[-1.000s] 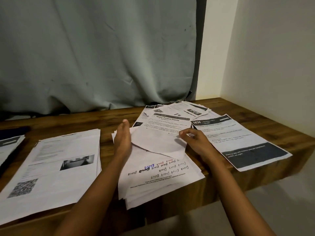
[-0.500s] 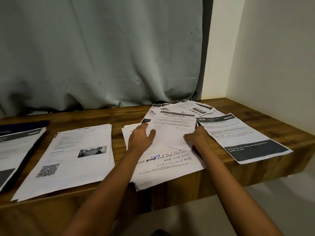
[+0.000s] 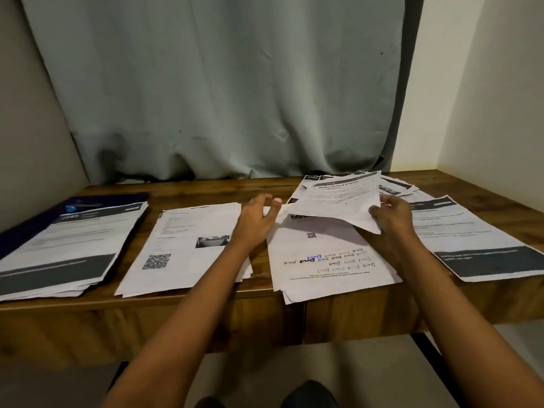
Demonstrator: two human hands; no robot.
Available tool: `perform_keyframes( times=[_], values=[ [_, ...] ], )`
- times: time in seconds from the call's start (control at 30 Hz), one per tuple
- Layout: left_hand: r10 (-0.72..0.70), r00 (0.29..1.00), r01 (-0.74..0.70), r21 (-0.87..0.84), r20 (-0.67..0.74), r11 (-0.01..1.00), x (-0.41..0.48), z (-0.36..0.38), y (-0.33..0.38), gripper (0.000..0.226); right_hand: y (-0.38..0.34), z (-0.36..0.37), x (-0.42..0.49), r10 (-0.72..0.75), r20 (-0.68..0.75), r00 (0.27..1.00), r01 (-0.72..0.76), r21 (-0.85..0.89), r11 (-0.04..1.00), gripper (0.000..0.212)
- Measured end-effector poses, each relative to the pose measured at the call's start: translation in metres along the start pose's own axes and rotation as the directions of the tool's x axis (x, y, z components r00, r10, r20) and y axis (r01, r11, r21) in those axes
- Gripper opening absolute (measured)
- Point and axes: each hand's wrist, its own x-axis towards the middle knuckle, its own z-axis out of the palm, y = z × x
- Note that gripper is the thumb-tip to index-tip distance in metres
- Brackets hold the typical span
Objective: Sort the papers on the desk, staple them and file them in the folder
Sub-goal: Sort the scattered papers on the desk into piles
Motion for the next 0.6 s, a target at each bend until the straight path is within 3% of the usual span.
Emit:
perform_keyframes(
  times=[0.13,0.23,0.33,0.4,0.6],
  values=[
    [-0.127,0.991,0.130,0.067,-0.045,0.989,-0.030,-0.053,-0.031,0.057,-0.013,0.023,-0.043,-0.122,0.083,0.989,0.121,0.018,0.993,0.030],
    [-0.178,0.974,0.182,0.014,-0.140,0.983,-0.058,-0.093,-0.048,0.061,-0.015,0.052,-0.074,-0.193,0.212,0.958,0.200,-0.014,0.980,0.032],
    [-0.135,0.931,0.129,-0.040,-0.339,0.991,-0.080,-0.133,-0.054,0.054,-0.013,0.088,-0.103,-0.216,0.325,0.921,0.247,-0.057,0.967,0.033],
    [-0.082,0.919,0.084,-0.013,-0.386,0.996,-0.085,-0.156,-0.058,0.053,-0.011,0.111,-0.122,-0.240,0.386,0.891,0.292,-0.080,0.953,0.033],
    [0.051,0.990,-0.011,0.278,-0.135,0.961,-0.090,-0.166,-0.069,0.060,0.003,0.161,-0.162,-0.278,0.531,0.801,0.449,-0.222,0.866,0.032]
  ],
)
